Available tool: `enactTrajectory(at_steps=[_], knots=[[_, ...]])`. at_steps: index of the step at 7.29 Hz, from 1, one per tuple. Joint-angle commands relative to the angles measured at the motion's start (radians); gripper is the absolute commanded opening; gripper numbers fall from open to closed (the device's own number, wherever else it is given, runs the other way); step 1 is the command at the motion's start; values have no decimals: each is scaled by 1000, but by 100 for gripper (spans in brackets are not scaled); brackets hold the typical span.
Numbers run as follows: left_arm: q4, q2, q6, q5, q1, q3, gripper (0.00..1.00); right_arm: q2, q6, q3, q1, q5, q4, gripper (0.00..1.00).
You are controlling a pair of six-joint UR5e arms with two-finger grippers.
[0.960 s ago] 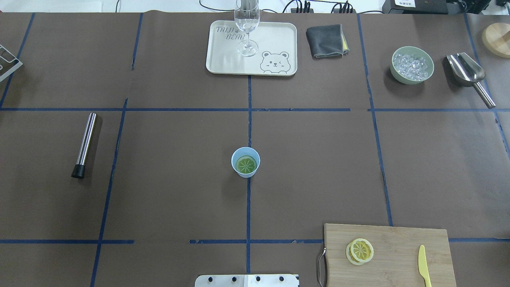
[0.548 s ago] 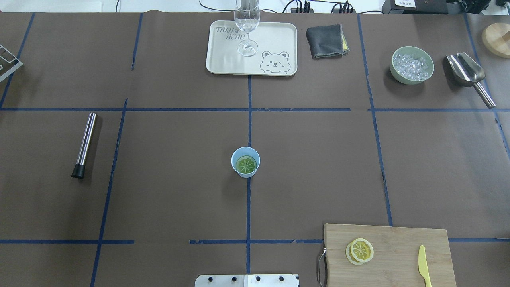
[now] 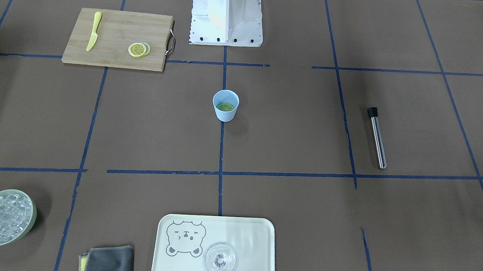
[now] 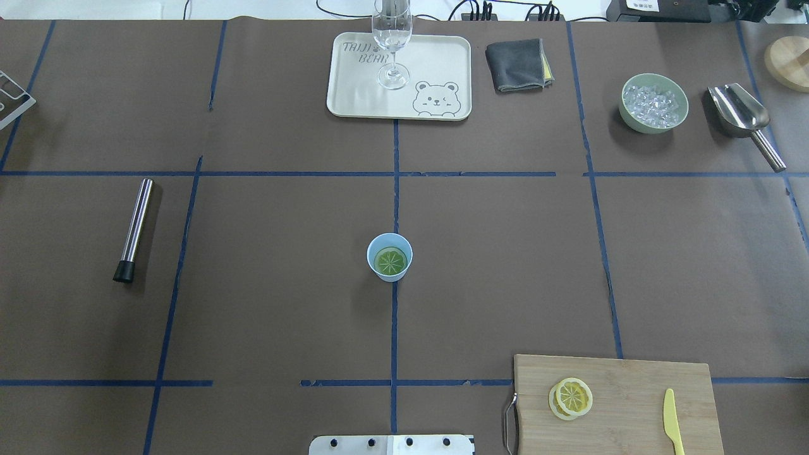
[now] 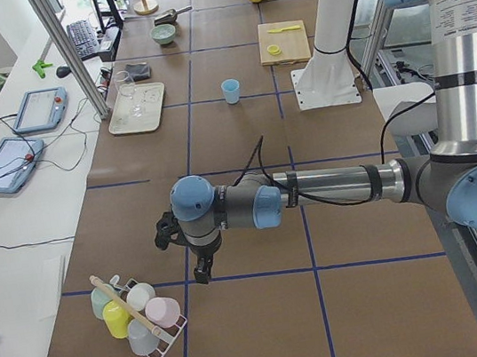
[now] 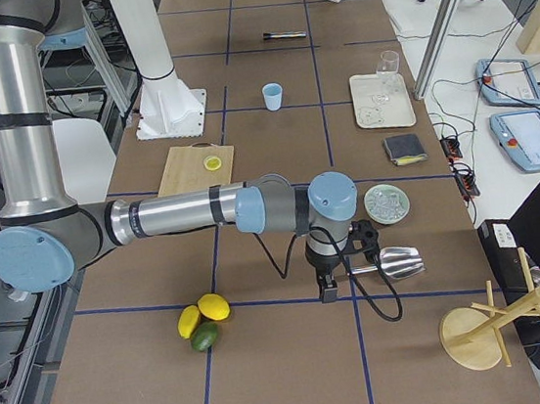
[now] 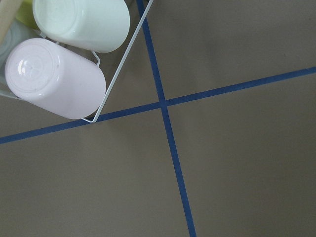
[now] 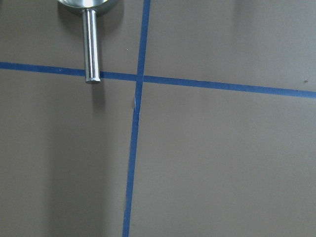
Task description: Squeeze lemon into cup
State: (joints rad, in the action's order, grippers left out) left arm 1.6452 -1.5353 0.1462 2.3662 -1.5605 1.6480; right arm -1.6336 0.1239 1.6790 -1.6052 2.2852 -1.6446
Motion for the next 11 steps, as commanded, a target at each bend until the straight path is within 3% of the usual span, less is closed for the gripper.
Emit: enactTrajectory(at_steps=[1, 11], knots=[[1, 1, 1, -2, -1, 19, 100, -26, -16, 4, -1, 5, 57, 100], [4, 20, -2, -1, 0, 23, 100, -25, -32, -5, -1, 74, 65, 100]])
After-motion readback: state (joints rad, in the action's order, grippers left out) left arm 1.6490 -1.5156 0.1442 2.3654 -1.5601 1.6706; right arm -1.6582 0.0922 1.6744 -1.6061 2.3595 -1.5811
